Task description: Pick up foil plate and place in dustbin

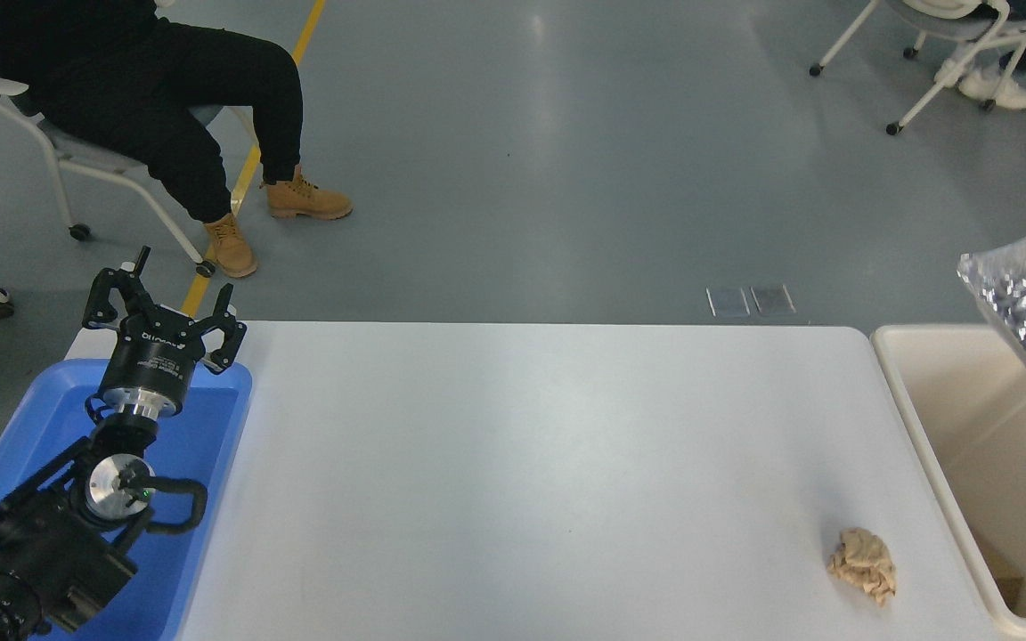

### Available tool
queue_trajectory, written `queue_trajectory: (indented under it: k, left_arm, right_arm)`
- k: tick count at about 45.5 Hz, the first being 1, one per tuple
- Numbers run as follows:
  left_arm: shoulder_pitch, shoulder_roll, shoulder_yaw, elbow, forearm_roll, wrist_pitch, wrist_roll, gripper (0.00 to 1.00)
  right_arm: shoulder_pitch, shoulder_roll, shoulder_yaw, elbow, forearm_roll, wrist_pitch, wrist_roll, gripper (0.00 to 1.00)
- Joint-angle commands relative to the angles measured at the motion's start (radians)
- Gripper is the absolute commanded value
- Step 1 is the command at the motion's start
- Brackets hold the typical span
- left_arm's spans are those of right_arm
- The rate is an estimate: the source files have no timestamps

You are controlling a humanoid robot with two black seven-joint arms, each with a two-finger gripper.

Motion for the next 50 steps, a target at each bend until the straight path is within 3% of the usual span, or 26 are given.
queue_trajectory:
  k: [1,15,16,19,24,39,50]
  left_arm:
    - [0.0,0.0,-0.001,0.0,0.0,0.0,0.0,0.99]
    - [0.0,0.0,-0.001,0.0,0.0,0.0,0.0,0.99]
    - [0.0,0.0,-0.001,0.0,0.0,0.0,0.0,0.99]
    - [0.0,0.0,-0.001,0.0,0.0,0.0,0.0,0.99]
    - [0.0,0.0,-0.001,0.0,0.0,0.0,0.0,0.99]
    - [0.0,0.0,-0.001,0.0,0.0,0.0,0.0,0.99]
    - [0.0,0.0,-0.001,0.0,0.0,0.0,0.0,0.99]
  right_arm:
    - [-0.182,-0.001,0.118,-0.075,0.009,-0.03,0.0,0.0]
    - [-0.293,0.009,0.235,-0.09,0.001,-0.061,0.0,0.0]
    - [-0.294,0.01,0.241,-0.09,0.001,-0.063,0.0,0.11]
    - [-0.299,0.012,0.253,-0.09,-0.002,-0.064,0.0,0.62]
    - [-0.3,0.015,0.256,-0.087,-0.049,-0.063,0.0,1.0]
    - [-0.265,0.015,0.256,-0.084,-0.307,-0.05,0.0,1.0]
    - [-0.037,0.013,0.252,-0.07,-0.556,-0.044,0.002,1.0]
